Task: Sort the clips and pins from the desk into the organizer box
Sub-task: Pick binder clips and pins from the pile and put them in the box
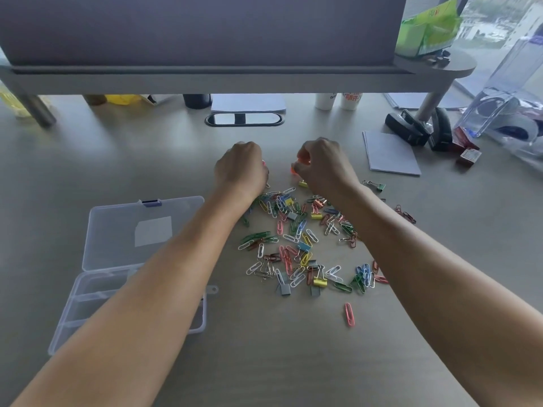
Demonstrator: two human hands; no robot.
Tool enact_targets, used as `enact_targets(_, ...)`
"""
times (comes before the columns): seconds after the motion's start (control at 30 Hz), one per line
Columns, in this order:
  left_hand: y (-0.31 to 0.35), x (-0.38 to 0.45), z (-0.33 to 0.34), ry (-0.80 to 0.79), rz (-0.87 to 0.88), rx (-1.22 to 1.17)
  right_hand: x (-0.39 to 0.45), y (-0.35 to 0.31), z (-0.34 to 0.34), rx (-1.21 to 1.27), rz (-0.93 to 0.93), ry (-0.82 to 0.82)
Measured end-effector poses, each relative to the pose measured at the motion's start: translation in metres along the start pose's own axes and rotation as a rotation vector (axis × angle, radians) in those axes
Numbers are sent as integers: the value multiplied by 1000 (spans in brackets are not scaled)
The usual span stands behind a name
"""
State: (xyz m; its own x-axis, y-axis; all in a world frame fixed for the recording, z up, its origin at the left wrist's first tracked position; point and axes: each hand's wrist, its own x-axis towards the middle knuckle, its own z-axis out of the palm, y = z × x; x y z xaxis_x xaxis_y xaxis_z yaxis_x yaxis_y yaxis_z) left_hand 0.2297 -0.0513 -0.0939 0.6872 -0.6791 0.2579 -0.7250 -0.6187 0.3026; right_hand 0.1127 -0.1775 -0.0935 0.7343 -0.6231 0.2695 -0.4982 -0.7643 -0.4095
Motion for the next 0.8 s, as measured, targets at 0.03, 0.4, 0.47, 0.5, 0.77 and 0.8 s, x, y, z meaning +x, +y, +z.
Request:
enact_targets(0.03, -1, 0, -1, 2, -4, -1, 1, -3, 2, -30, -3, -2)
enact_targets(0.4, -10, -8, -12, 0, -24, 19, -1, -15, 13, -193, -38, -2)
enact_targets(0.47, -11, -10, -13, 4, -24, 16, -2, -15, 13, -181, -35, 3)
enact_targets(0.5, -12, -11, -14, 5, -25, 14, -2, -14, 13, -172, -33, 6)
enact_targets(0.77, -17, -24, -26, 30, -39, -19, -12, -16, 10, -52, -21, 34)
enact_targets(0.8, -17, -27, -29, 33, -42, -27, -15, -18, 8, -42, -23, 36)
